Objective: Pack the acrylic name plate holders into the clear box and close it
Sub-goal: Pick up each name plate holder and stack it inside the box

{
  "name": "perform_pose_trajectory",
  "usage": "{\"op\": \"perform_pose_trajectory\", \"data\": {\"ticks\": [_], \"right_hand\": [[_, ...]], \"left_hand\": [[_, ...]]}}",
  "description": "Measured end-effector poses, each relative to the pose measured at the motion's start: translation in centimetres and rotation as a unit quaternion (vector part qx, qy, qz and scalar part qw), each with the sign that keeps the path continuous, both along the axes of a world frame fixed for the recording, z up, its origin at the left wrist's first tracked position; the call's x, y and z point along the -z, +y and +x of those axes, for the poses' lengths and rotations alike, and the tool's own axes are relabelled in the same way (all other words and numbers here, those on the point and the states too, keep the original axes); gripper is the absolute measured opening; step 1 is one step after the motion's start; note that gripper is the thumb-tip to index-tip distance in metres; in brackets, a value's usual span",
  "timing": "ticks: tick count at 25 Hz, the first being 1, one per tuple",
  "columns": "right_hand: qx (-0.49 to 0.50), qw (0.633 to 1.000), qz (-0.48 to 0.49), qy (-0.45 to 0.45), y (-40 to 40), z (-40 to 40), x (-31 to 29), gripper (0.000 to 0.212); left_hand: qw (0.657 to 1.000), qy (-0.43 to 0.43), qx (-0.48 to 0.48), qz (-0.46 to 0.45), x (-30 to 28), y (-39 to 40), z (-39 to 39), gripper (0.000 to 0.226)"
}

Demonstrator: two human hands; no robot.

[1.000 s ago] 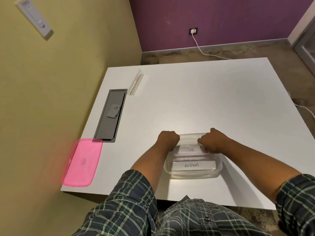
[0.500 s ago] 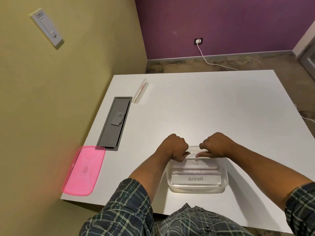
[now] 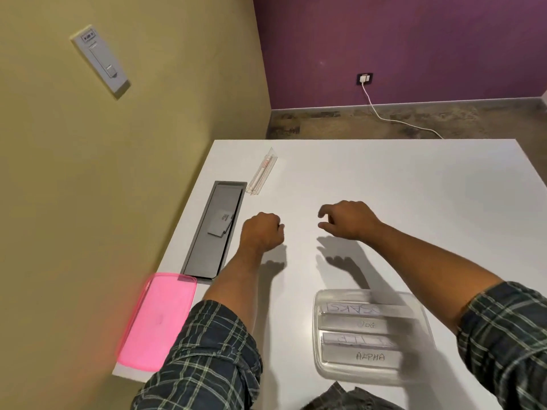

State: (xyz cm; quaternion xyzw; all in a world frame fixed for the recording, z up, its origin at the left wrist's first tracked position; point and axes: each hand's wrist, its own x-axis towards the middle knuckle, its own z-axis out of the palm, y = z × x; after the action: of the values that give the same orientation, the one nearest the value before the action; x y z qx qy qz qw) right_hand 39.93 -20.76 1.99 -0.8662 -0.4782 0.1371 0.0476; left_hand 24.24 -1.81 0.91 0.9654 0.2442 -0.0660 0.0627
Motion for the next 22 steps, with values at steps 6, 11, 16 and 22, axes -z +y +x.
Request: {"op": "perform_pose_trajectory", "data": {"ticks": [6,11,16,22], "right_hand": [[-0.016,0.997,-0.046,0.054,10.1,2.7,2.2,0.066],[-0.065,0.993,-0.087,0.037,16.3,5.6,4.5,0.073],[-0.023,0.989,-0.04,0.138,20.2,6.2,8.2,0.077],[0.002,0.976,-0.003,0.22,24.6,5.1,12.5,0.075]], "left_hand": [[0.98,-0.065,-0.142,-0.121,2.3,7.2,2.0,0.035],[0.951,-0.119,-0.198,-0.206,4.8,11.2,5.3,0.045],[0.911,-0.185,-0.256,-0.265,7.8,13.9,8.3,0.045],[0.848,-0.216,-0.345,-0.338,10.5,16.1,11.2,0.046]]}}
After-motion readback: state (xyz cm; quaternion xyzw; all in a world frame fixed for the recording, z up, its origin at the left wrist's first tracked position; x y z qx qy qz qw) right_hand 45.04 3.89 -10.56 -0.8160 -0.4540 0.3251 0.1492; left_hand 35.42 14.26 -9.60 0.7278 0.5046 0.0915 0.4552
